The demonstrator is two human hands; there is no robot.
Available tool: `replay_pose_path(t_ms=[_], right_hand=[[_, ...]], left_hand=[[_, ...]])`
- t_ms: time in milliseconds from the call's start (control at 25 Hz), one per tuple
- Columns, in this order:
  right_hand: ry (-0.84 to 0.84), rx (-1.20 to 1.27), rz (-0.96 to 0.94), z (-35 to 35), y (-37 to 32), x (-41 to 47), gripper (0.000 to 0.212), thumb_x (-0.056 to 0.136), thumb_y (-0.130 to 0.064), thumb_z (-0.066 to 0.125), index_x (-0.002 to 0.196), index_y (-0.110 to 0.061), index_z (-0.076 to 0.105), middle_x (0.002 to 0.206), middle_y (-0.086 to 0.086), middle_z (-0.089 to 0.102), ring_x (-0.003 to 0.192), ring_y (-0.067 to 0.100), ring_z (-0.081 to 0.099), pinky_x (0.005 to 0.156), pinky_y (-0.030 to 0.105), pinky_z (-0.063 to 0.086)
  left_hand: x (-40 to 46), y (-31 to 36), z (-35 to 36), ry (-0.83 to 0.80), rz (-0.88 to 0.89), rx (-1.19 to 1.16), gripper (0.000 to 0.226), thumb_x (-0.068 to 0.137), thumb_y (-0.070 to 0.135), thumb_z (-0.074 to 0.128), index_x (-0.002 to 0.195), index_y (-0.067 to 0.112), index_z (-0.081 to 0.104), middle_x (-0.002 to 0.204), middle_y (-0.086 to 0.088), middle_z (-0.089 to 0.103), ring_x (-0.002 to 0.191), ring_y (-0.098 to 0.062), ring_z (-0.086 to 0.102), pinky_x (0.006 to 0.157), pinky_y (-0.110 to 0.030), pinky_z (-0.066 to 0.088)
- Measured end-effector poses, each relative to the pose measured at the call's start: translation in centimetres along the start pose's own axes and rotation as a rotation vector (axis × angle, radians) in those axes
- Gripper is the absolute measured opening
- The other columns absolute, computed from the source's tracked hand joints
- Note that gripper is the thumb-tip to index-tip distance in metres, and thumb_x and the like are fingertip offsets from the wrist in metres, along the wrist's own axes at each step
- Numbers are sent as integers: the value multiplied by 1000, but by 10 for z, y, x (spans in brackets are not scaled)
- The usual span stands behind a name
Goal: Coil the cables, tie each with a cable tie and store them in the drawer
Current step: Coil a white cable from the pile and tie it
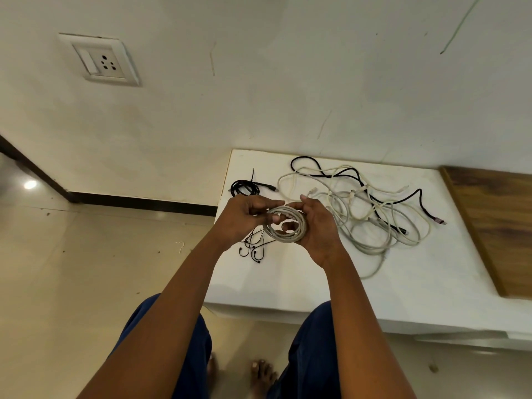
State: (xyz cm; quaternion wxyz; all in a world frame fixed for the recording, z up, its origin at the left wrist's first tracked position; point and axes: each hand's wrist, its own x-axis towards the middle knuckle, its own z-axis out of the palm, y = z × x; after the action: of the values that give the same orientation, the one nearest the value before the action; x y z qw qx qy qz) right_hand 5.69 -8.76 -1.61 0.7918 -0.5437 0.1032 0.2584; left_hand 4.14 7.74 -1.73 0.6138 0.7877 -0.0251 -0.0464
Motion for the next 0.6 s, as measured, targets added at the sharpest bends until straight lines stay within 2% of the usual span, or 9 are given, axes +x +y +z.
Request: replay_pose_path(t_ms=[120, 200, 280, 360, 480, 600], right_hand=[[-27, -80, -29, -2, 3, 0, 18, 94, -27, 52, 93, -11, 61, 75, 3, 60, 55, 12, 52, 60, 25, 47], [-75, -105, -26, -3, 4, 0, 16, 95, -24, 50, 100, -12, 60, 73, 2, 59, 52, 13, 51, 70, 32, 46], [-101, -132, -21, -4, 3, -1, 15, 96, -22, 49, 104, -13, 59, 72, 1, 59, 52, 13, 52, 72, 32, 47], [-94, -124, -30, -3, 4, -1, 14, 97, -18, 47, 102, -14, 59, 70, 1, 57, 49, 10, 48, 71, 30, 46], [-61, -95, -67, 1, 7, -1, 17, 99, -14, 43, 99, -14, 60, 64, -2, 49, 44, 6, 33, 69, 26, 46], [-36, -82, -122, 3, 6, -2, 23, 100, -12, 38, 97, -14, 61, 63, -4, 48, 44, 3, 33, 55, 16, 38]], left_hand=[[-1, -2, -2, -27, -2, 21, 36, 77, 6, 74, 112, 9, 69, 93, 3, 68, 80, 7, 63, 76, -9, 48], [0, -3, -1, -7, 6, 39, 34, 78, 3, 72, 112, 7, 69, 92, 2, 68, 80, 6, 63, 75, -7, 47], [0, -3, 0, 35, 31, 81, 33, 78, 1, 71, 110, 5, 69, 94, 0, 68, 83, 5, 62, 77, -5, 45], [0, -3, 2, 61, 35, 71, 32, 77, 0, 72, 108, 4, 70, 96, -2, 69, 84, 4, 63, 80, -6, 45], [-1, 0, 2, 39, -33, -51, 32, 75, 4, 74, 107, 12, 71, 97, -3, 73, 87, 0, 68, 86, -12, 49], [1, -2, -7, 22, -105, -205, 32, 79, 5, 72, 108, 19, 69, 96, 5, 73, 90, -5, 69, 87, -16, 51]])
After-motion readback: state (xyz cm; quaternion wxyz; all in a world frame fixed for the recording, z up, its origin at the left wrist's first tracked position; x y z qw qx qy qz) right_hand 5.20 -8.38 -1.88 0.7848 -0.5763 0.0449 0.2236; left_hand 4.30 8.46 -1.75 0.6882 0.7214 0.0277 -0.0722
